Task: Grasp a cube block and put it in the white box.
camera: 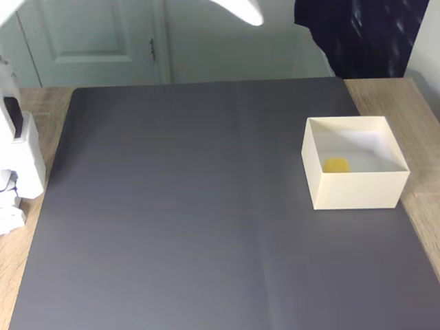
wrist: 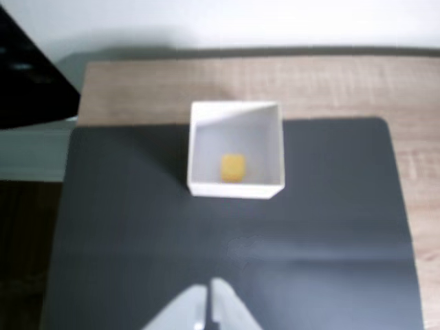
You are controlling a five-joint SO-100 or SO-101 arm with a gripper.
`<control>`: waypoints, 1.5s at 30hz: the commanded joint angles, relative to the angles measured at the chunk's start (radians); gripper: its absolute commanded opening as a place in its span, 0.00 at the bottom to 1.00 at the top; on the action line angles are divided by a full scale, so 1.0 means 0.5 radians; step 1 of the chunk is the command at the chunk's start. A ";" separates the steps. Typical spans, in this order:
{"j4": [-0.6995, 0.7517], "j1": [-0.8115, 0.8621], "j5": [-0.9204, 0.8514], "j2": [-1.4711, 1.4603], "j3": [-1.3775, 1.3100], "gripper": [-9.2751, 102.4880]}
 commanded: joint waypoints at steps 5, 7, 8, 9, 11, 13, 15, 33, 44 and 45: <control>-0.350 -0.064 -0.052 0.641 0.856 0.08; -0.457 -0.061 -0.061 0.804 1.077 0.08; -0.488 -0.055 -0.055 0.871 1.166 0.08; -0.522 -0.055 -0.055 0.948 1.270 0.08; -0.580 -0.058 -0.055 1.101 1.473 0.08; -0.586 -0.058 -0.046 1.206 1.611 0.08; -0.626 -0.061 -0.031 1.304 1.740 0.08; -0.979 0.058 -0.282 2.338 2.973 0.08; -0.773 0.141 -0.466 3.264 3.706 0.08; -0.749 0.150 -0.457 3.264 3.718 0.08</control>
